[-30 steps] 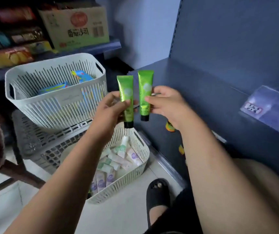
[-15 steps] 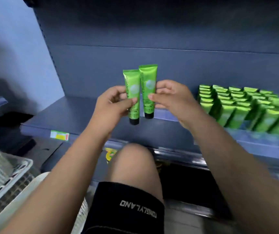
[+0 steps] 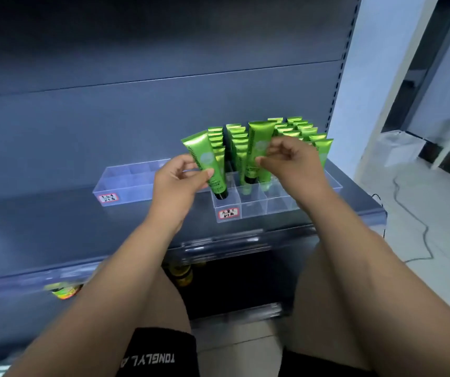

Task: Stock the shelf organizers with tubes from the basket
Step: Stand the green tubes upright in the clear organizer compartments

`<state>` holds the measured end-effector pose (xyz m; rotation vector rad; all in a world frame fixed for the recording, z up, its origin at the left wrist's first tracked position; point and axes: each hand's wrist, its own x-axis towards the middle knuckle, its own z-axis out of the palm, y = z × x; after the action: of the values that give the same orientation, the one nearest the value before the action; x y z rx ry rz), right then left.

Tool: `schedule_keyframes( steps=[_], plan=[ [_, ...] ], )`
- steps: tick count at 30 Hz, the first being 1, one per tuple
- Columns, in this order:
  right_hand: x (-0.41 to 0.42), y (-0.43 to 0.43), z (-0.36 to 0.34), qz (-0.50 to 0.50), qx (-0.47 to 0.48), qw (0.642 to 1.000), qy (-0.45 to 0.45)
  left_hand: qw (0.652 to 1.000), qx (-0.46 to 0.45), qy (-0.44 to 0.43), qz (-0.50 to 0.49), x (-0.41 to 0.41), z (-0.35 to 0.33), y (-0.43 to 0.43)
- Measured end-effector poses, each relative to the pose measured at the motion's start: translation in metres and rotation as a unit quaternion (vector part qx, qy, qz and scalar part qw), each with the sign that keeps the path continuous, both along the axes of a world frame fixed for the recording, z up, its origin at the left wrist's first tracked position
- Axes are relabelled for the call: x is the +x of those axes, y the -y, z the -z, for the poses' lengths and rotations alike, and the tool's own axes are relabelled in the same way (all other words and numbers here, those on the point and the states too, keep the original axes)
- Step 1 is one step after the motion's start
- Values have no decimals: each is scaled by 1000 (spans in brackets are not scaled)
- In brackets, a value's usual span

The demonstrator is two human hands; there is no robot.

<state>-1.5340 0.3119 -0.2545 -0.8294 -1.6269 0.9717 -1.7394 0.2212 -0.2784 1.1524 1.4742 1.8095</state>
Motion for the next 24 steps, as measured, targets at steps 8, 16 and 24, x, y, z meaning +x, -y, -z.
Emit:
schedule_keyframes(
  steps=[8,16,24],
  plan=[
    [14,-30,26,38,-5,999,14,997,-5,-67,-21,0,33,-31],
    [-7,-42,51,38,-22,998,55,994,-35,-93,-36,-2,53,-39],
    [-11,-41,55,55,-18,996,64,993,-38,-94,-61,-9,55,-42]
  ],
)
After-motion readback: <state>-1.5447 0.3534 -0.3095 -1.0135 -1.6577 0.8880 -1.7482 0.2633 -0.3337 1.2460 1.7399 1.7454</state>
